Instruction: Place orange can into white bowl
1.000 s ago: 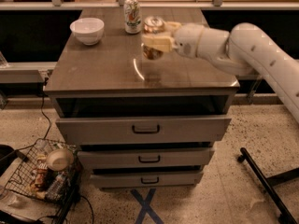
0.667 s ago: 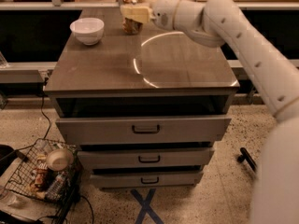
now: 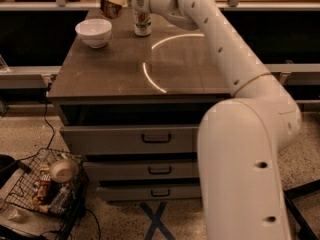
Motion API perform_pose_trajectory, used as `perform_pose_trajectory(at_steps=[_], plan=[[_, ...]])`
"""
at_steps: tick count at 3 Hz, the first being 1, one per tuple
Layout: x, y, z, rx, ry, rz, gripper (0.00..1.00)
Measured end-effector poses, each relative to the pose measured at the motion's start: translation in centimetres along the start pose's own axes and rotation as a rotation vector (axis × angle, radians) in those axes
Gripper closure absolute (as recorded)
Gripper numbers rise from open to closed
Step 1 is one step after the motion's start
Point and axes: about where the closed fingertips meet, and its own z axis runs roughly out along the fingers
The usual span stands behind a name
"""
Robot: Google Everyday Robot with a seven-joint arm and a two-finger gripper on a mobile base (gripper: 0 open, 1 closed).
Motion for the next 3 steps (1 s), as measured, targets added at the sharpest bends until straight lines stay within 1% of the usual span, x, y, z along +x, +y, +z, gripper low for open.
perform_pose_trajectory(at_steps=[1,2,3], plan=[[0.3,-0.1,3.6,0.026,0.026,-0.011,1.00],[2.1,-0.3,6.3,0.067,0.066,-0.017,1.00],[4.2,-0.6,8.1,0.082,0.074,-0.006,1.00]])
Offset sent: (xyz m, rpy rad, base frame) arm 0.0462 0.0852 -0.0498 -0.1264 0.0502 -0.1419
